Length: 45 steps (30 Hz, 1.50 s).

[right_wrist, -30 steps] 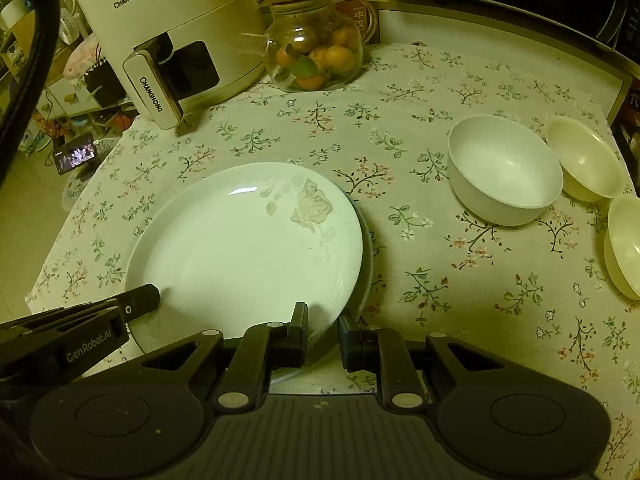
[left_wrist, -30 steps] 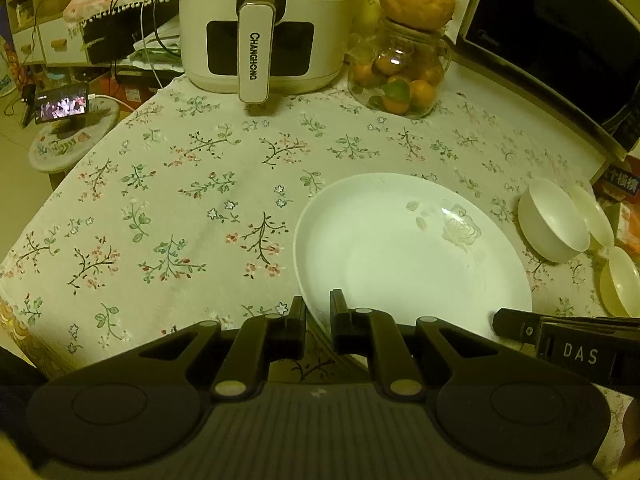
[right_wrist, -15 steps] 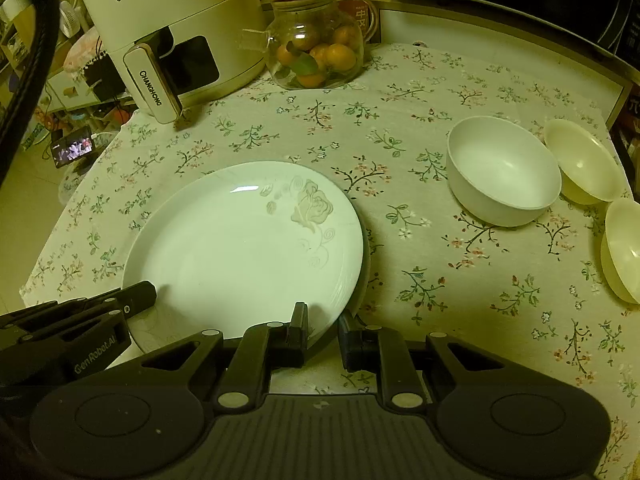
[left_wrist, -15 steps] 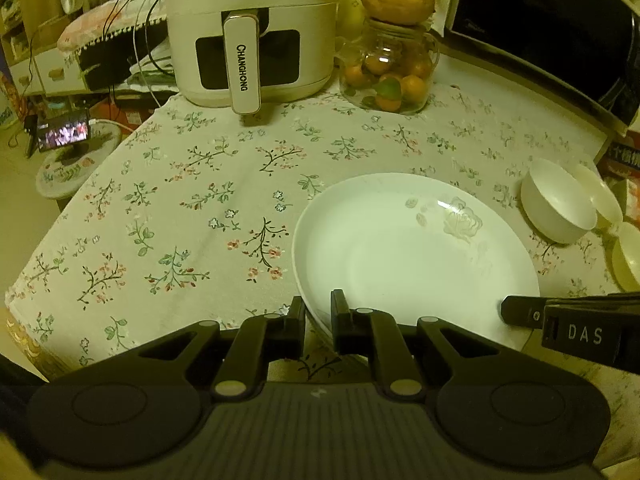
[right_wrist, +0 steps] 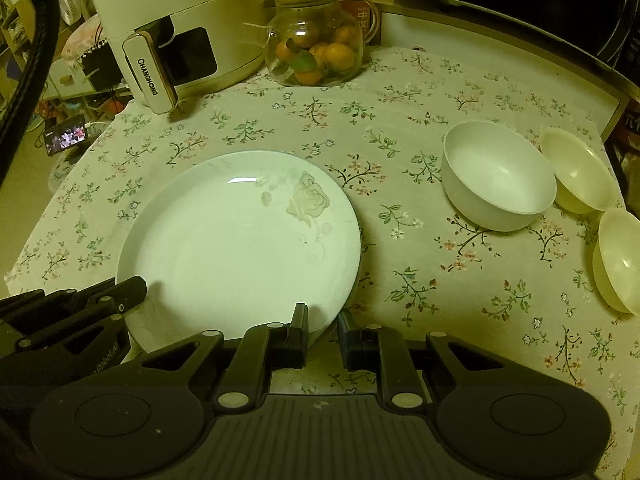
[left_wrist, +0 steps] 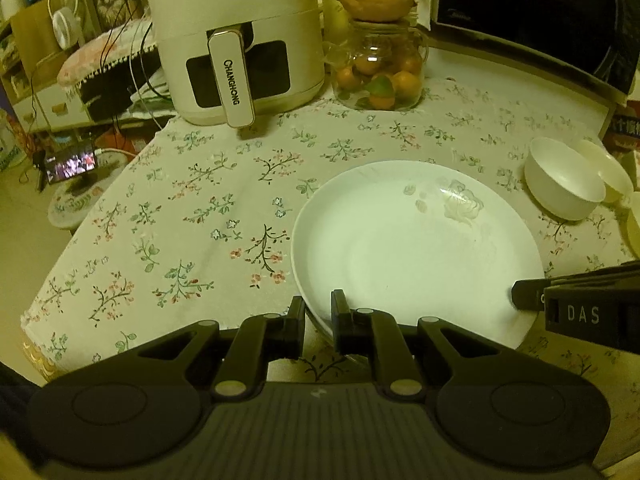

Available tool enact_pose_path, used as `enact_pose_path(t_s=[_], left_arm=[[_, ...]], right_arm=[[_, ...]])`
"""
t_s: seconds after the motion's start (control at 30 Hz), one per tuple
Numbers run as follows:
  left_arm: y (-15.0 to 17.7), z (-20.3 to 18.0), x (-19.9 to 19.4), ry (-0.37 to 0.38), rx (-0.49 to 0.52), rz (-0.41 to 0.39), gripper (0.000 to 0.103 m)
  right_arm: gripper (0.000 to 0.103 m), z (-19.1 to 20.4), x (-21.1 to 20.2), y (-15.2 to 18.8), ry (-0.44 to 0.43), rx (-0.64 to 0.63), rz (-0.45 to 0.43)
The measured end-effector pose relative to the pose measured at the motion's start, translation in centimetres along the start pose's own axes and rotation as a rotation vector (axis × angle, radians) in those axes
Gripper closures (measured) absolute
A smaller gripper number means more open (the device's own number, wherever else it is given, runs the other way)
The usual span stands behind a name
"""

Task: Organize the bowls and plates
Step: 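Open both grippers and pull back from the plate stack, then move both grippers toward the white bowl by the microwave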

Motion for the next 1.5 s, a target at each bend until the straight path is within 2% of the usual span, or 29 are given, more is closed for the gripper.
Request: enact_pose_path(t_s=[0.23, 0.57, 0.93, 1.03, 1.23, 1.33, 1.5], left_arm=[[0.2, -0.5, 0.0, -0.028, 0.050, -0.018, 0.090], [0.0, 0.0, 0.1, -0.002, 0.017, 0.003, 0.088], [-1.2, 2.2, 0.9, 0.045, -0.114, 0.074, 0.080], [-2.1, 3.1, 0.9, 0.039, -0.154, 0.068, 0.079], [-3.9, 3.6, 0.4, 0.046, -0.203, 0.039, 0.076], [-4.8, 2.4, 0.4, 0.077, -0.194, 0.027, 0.073], [-6.6, -1.0, 0.5, 0.173, -0.148, 0.012, 0.065]], right_arm=[[0.087, 0.0, 0.1, 0.1, 0.002, -0.002, -0.002], [0.083, 0.0, 0.4, 0.2, -0.016, -0.014, 0.007], [0.080, -1.4, 0.1, -0.7, -0.073, 0.039, 0.002], [0.073, -1.9, -0.3, -1.0, -0.083, 0.055, -0.009], [0.068, -2.4, -1.1, -1.7, -0.100, 0.069, -0.039], [0.065, -2.8, -1.5, -2.1, -0.103, 0.078, -0.058], [0.063, -4.3, -1.9, -2.7, -0.103, 0.109, -0.079]])
Point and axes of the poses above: each gripper's, at about its wrist camera, not at the fingertips, and x roughly the way its jaws point, z to its left, y to its underside, the point moved 5 cm from there along x, roughly the way its jaws point, and after that the axes turned 4 degrees about -z, right-handed, at the moved point
